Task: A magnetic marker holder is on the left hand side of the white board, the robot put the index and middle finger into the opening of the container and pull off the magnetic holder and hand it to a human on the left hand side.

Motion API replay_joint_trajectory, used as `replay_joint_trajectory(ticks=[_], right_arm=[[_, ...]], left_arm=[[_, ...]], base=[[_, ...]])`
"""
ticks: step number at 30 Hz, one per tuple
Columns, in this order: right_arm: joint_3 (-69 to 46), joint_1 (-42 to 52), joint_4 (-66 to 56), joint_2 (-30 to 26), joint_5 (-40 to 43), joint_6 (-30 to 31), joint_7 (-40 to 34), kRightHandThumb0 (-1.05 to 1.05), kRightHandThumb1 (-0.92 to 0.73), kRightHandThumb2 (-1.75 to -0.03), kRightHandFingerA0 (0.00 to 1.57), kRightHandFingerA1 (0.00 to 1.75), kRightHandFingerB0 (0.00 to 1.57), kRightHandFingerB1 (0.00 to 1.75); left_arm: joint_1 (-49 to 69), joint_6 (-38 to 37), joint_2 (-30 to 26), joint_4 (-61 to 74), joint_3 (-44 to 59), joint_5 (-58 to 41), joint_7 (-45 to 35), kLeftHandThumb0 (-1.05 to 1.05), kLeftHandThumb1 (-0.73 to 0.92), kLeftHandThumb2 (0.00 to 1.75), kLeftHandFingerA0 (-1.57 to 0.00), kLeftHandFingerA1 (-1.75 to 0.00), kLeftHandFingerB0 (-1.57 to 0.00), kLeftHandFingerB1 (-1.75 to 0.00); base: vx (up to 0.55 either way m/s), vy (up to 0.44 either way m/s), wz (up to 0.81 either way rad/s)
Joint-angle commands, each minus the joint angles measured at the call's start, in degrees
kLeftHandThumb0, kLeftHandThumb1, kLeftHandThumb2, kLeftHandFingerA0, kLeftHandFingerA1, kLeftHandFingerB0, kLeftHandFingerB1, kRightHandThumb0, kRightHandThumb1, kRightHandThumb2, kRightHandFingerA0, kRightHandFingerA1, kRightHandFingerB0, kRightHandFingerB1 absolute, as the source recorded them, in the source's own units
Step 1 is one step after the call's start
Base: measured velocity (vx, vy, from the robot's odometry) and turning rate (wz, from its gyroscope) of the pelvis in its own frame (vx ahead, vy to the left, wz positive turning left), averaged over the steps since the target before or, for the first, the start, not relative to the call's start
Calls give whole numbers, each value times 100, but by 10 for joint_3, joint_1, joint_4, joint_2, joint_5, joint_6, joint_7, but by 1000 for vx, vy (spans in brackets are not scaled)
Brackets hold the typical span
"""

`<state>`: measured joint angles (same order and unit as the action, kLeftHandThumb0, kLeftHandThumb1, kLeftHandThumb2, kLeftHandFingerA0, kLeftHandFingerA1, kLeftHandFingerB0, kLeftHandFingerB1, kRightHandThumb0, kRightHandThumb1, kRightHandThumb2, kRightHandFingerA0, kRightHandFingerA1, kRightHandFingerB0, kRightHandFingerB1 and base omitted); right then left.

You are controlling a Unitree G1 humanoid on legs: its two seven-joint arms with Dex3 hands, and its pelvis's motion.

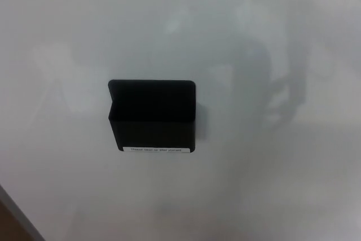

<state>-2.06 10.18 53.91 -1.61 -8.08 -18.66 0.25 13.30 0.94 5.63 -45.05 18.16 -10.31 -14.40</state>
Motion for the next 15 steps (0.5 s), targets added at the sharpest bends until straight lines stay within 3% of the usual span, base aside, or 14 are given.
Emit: replay_joint_trajectory(ticks=[1, 4, 6, 7, 8, 10, 11, 15], right_arm=[[-35, -3, 18, 17, 64, -186, 30, -33, -62, -59, 101, 55, 50, 40], [-40, -7, 26, 18, 63, -194, 31, -33, -62, -59, 101, 55, 50, 40], [-41, -10, 31, 19, 64, -197, 33, -31, -62, -58, 101, 55, 50, 40], [-42, -10, 31, 20, 65, -197, 35, -31, -62, -58, 100, 55, 50, 41], [-42, -11, 33, 21, 64, -199, 35, -31, -62, -58, 101, 55, 50, 40], [-41, -12, 35, 21, 61, -201, 32, -31, -62, -58, 101, 55, 50, 40], [-40, -12, 35, 20, 58, -204, 28, -32, -62, -58, 101, 55, 50, 40], [-37, -12, 37, 18, 52, -210, 23, -34, -62, -58, 101, 54, 50, 41]], left_arm=[[64, -146, 19, 133, 14, -72, -105, -13, 62, 58, -55, -49, -26, -39], [89, -155, 17, 211, -11, -52, -104, -14, 61, 57, -57, -48, -27, -40], [120, -194, -9, 344, -47, -24, -116, -20, 58, 57, -58, -46, -26, -42], [127, -191, -15, 380, -53, -23, -118, -21, 56, 56, -59, -45, -29, -42], [134, -177, -31, 448, -60, -26, -124, -31, 47, 67, -55, -52, -26, -51], [138, -169, -48, 506, -66, -27, -129, -31, 47, 67, -55, -52, -26, -51], [130, -167, -83, 574, -65, -19, -140, -26, 56, 56, -65, -44, -28, -51], [82, -108, -172, 706, -44, -54, -177, -20, 52, 55, -60, -47, -25, -57]], base=[[0, 0, 0], [0, 0, 0], [0, 0, 0], [0, 0, 0], [0, 0, 0], [0, 0, 0], [0, 0, 0], [0, 0, 0]])
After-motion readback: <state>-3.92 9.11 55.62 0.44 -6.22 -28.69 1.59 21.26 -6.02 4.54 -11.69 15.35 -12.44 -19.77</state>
